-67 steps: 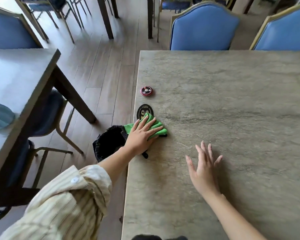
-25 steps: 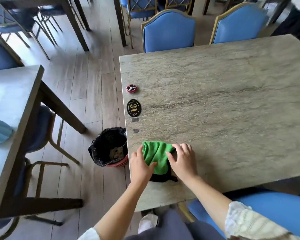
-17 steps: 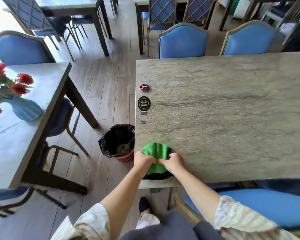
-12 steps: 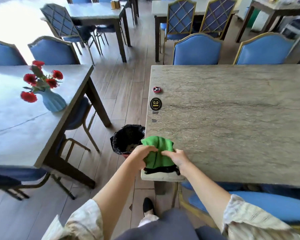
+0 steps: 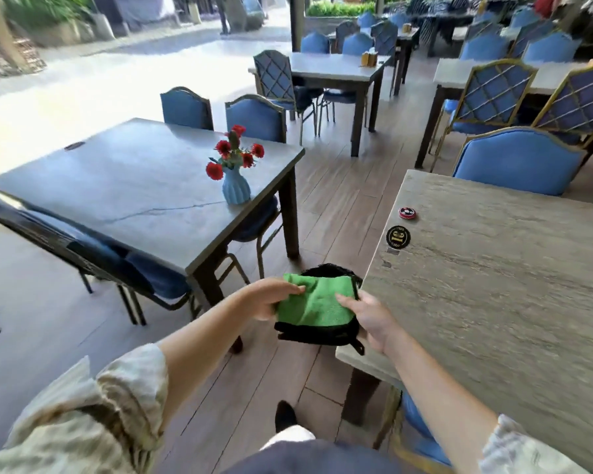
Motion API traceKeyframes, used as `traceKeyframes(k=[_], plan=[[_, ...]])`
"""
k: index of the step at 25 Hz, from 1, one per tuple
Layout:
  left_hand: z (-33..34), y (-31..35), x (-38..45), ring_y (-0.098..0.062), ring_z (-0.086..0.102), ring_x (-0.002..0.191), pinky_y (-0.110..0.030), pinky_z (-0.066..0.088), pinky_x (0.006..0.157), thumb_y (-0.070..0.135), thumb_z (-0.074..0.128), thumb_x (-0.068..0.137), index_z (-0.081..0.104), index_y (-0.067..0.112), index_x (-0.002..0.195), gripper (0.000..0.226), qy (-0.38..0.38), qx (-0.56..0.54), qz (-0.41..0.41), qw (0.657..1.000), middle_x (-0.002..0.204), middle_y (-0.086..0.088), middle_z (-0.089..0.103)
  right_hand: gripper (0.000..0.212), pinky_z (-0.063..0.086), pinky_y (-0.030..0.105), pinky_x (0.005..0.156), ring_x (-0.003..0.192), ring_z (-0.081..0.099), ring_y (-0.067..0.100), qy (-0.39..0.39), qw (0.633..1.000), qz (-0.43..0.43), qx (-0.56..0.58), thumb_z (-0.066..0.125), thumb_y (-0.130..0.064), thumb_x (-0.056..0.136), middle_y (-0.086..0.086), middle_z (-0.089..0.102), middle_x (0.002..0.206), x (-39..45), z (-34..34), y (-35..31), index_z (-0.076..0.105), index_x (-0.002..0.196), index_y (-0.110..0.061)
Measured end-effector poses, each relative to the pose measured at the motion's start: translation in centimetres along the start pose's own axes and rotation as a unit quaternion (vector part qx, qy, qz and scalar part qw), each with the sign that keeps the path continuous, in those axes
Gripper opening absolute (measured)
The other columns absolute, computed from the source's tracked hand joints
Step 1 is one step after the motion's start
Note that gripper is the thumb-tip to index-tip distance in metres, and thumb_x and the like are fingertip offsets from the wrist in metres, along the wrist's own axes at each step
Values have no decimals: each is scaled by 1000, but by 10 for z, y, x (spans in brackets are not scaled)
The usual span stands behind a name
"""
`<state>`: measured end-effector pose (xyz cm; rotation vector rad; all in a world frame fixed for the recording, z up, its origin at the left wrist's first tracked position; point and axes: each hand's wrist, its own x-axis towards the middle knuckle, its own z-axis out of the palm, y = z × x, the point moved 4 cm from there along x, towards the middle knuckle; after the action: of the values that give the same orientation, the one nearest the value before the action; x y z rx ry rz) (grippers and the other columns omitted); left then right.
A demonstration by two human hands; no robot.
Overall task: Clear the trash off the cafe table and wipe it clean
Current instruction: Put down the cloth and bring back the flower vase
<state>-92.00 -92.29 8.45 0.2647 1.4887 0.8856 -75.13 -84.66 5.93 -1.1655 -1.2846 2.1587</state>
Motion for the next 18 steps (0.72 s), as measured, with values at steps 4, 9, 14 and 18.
traceKeyframes(k=[4, 9, 14, 18], plan=[[-51, -7, -9, -22, 67, 97, -31, 56, 87, 5, 59, 91, 52, -3, 124, 34, 16, 40, -1, 999, 121, -17, 64, 28, 53, 28, 51, 77, 69, 16, -15, 995, 11, -98, 58, -17, 95, 6, 71, 101, 23, 40, -2, 56, 122, -10], [-130, 17, -1, -23, 67, 98, -39, 54, 92, -5, 62, 85, 51, 12, 125, 44, 120, 94, 78, 985, 116, -13, 61, 18, 57, 40, 62, 75, 67, 21, -52, 992, 16, -114, 52, -10, 97, 11, 68, 102, 65, 101, -18, 58, 113, -5], [-225, 62, 23, -26, 64, 90, -39, 57, 82, -4, 65, 83, 57, 25, 121, 48, 235, 110, 154, 953, 105, -9, 63, 11, 58, 39, 59, 80, 65, 25, -57, 987, 5, -147, 52, -1, 95, 11, 64, 96, 145, 178, -30, 59, 103, -5], [-312, 100, 71, -24, 61, 82, -27, 54, 68, -10, 59, 85, 54, 7, 129, 47, 278, 79, 161, 944, 102, -15, 63, 7, 59, 43, 64, 95, 66, 34, -27, 990, 13, -135, 58, -3, 92, 14, 64, 101, 238, 246, -29, 61, 91, -9]])
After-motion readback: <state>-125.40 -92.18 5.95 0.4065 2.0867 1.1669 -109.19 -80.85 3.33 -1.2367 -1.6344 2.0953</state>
